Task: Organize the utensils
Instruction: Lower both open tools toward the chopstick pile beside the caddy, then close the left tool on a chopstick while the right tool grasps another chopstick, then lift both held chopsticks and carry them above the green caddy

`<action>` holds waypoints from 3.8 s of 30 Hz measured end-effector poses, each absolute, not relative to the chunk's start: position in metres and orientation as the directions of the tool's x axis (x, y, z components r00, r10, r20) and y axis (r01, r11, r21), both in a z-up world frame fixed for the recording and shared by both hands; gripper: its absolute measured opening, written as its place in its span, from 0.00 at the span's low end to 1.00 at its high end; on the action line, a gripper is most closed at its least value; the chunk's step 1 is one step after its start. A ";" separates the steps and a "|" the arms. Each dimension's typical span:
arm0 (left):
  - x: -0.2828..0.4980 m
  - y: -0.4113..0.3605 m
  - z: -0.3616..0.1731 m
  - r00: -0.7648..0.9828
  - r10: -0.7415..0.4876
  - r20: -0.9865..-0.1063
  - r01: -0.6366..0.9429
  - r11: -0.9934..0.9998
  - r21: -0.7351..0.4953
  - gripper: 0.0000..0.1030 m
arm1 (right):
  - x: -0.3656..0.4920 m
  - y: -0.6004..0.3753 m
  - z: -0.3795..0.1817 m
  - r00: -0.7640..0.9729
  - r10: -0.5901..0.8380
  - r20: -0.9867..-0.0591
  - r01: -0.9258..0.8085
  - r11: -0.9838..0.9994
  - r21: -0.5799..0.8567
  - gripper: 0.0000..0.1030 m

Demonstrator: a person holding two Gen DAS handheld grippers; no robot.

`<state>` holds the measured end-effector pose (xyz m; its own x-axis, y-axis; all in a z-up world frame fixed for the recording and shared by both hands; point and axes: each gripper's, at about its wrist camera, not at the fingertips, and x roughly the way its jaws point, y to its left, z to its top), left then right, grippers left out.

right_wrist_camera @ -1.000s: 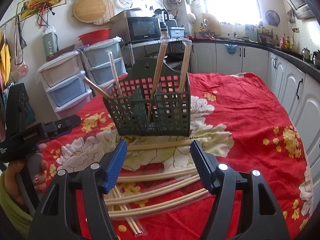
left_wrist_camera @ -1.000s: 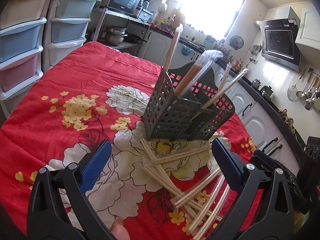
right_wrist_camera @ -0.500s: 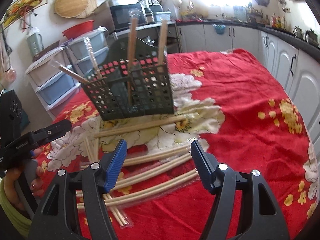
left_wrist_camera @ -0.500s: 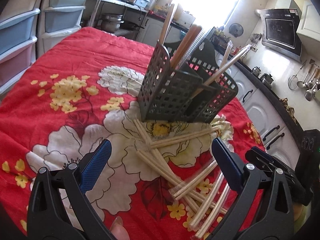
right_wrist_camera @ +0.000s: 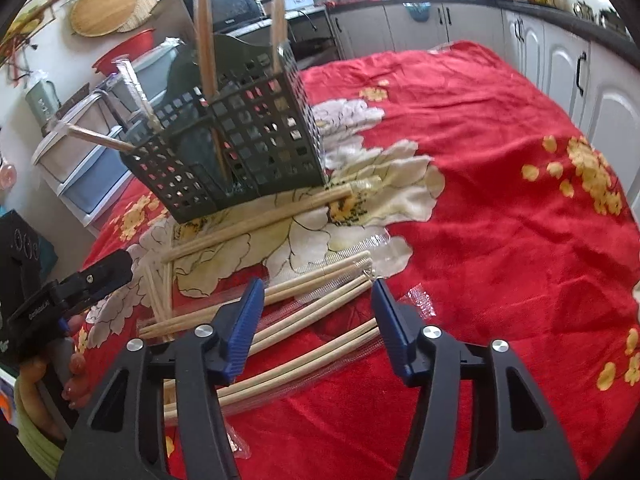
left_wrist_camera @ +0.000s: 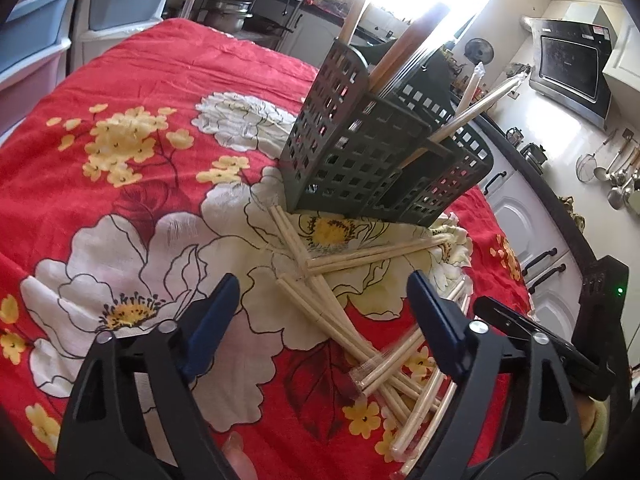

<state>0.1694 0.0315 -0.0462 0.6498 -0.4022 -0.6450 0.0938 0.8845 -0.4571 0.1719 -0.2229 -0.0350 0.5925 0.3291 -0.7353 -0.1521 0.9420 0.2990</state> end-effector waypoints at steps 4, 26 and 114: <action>0.172 0.033 -0.051 0.636 -0.415 -0.651 0.085 0.875 -0.476 0.66 | 0.181 -0.227 -0.046 0.557 0.319 -0.767 -0.102 0.943 0.317 0.45; 0.186 0.045 -0.068 0.621 -0.432 -0.654 0.042 0.851 -0.523 0.44 | 0.190 -0.254 -0.060 0.563 0.409 -0.718 0.031 0.858 0.513 0.14; 0.147 0.001 0.146 0.842 -0.485 -0.237 0.375 0.841 -0.389 0.03 | 0.149 -0.213 0.150 0.857 0.460 -0.233 -0.400 0.878 0.262 0.05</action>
<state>0.1474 0.0009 0.1460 0.8417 -0.4850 -0.2372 0.3750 0.8413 -0.3893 0.1490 -0.2126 0.1500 0.8571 0.4596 -0.2327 -0.3998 0.8783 0.2621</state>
